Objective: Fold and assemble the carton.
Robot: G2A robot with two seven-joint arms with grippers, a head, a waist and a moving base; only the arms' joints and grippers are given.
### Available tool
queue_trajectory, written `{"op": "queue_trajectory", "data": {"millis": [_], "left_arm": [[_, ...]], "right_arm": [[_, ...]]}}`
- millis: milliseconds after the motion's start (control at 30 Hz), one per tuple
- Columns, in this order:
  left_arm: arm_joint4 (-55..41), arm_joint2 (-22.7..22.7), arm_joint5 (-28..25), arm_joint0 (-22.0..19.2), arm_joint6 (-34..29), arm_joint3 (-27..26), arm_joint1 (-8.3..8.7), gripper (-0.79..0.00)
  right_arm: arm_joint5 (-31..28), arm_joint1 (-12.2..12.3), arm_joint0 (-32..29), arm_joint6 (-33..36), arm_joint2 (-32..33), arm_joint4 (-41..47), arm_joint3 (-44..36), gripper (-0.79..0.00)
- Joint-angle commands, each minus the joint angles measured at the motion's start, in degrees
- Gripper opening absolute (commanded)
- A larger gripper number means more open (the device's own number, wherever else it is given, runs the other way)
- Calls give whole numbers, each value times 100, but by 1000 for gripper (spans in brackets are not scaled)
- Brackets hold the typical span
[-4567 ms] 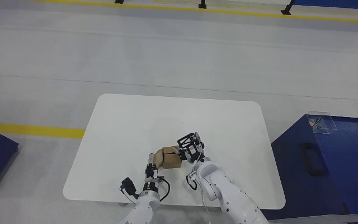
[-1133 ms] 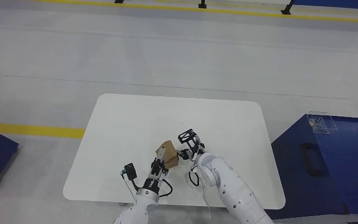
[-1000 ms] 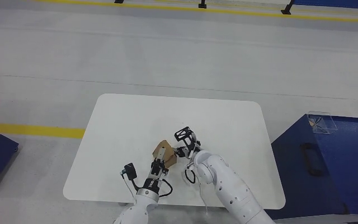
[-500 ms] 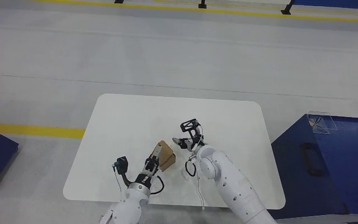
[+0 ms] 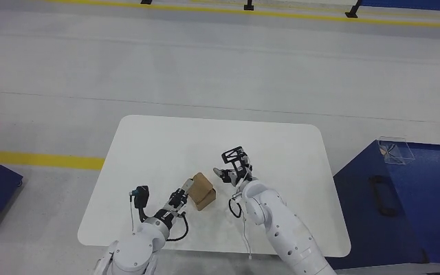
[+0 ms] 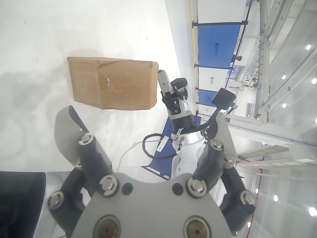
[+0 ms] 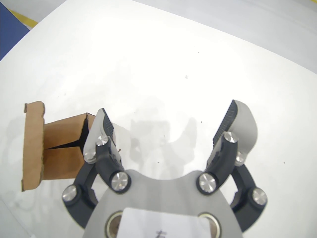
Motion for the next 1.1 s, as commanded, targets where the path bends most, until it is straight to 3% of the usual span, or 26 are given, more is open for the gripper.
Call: {"op": "queue_trajectory", "data": {"millis": [0,200,433,633,900,1000,1067], "left_arm": [[-227,-56,156,-172,-368,308,9,0],[-113,-213,511,-744,-623,1015,44,0],[-250,-52,602,-1014,-571,1546,9,0],[-240,97,585,-1119,-516,1773,-7,-22],[-348,144,301,-1085,-511,1813,-11,-111],[-332,186,200,-1082,-494,1847,-12,-102],[-342,210,76,-1078,-500,1892,-13,-163]], "right_arm": [[-206,16,-92,-130,30,354,-183,0],[-136,-41,-150,-407,-13,723,-207,0],[46,-137,53,-422,-360,449,258,0],[130,-210,180,-456,-526,389,582,0],[303,-263,246,-843,-452,474,749,0],[338,-259,230,-931,-395,417,739,0],[398,-253,216,-969,-360,327,752,0]]}}
